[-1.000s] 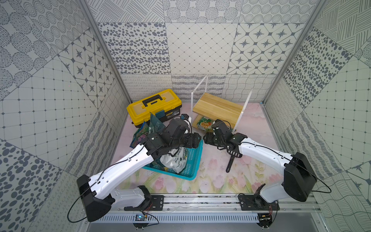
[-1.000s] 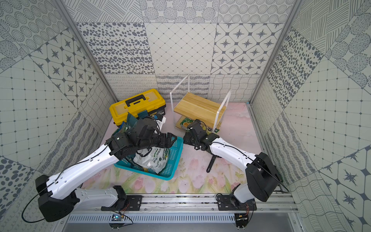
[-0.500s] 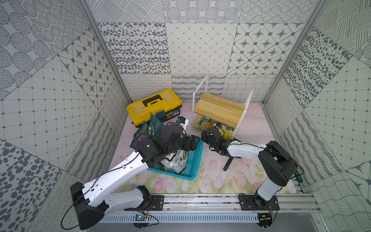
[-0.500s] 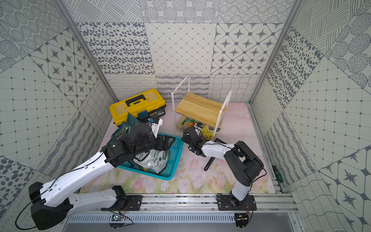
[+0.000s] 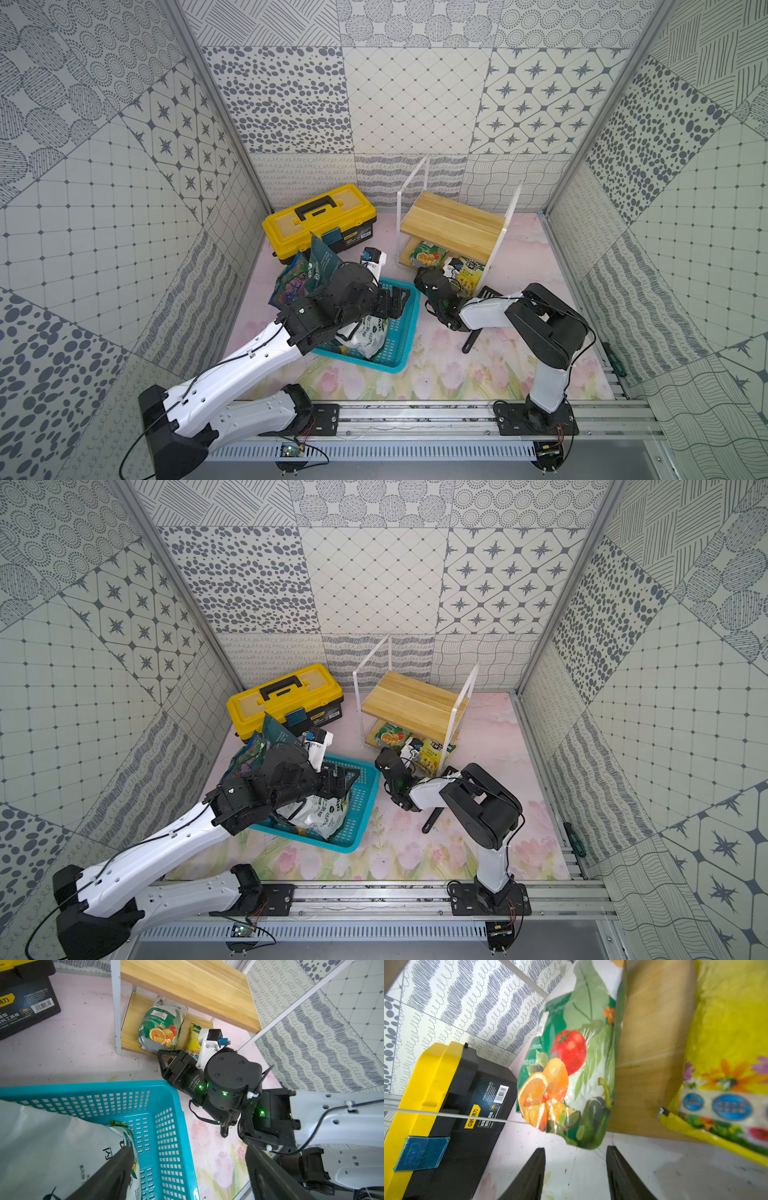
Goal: Take down the fertilizer bag from the shelf
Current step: Pick up the fertilizer bag from the shelf.
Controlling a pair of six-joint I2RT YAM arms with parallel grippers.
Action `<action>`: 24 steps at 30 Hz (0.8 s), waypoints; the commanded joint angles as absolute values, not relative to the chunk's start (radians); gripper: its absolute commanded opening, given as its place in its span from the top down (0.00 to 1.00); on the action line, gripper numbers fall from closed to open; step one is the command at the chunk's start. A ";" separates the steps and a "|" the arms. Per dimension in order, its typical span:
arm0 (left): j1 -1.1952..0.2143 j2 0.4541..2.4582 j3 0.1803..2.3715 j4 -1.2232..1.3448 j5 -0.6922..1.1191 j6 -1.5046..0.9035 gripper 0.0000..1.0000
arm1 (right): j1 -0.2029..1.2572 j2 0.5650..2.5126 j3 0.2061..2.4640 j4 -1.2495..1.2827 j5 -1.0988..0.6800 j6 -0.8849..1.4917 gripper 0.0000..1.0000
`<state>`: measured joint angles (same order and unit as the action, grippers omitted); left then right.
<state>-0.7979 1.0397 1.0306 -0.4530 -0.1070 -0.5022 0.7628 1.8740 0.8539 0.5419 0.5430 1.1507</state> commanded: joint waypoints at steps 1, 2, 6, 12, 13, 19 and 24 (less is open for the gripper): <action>-0.789 1.019 1.009 -0.392 -0.106 -0.477 0.10 | 0.766 1.904 0.848 0.659 0.639 1.175 0.49; -0.789 1.015 1.006 -0.391 -0.109 -0.476 0.10 | 0.763 1.909 0.851 0.663 0.646 1.180 0.49; -0.788 1.004 1.002 -0.403 -0.111 -0.463 0.09 | 0.755 1.935 0.887 0.655 0.667 1.161 0.57; -0.787 0.983 0.996 -0.429 -0.123 -0.457 0.08 | 0.744 1.940 0.897 0.665 0.666 1.126 1.00; -0.787 0.979 0.990 -0.431 -0.125 -0.460 0.08 | 0.744 1.930 0.893 0.670 0.662 1.108 1.00; -0.787 0.970 0.974 -0.429 -0.127 -0.466 0.08 | 0.759 1.804 0.837 0.616 0.584 1.053 1.00; -0.785 0.975 0.974 -0.421 -0.125 -0.464 0.08 | 0.804 1.726 0.787 0.566 0.531 1.050 1.00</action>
<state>-0.7959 0.9768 0.9760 -0.4541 -0.1112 -0.4862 0.7738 1.7840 0.8040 0.5335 0.5644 1.0756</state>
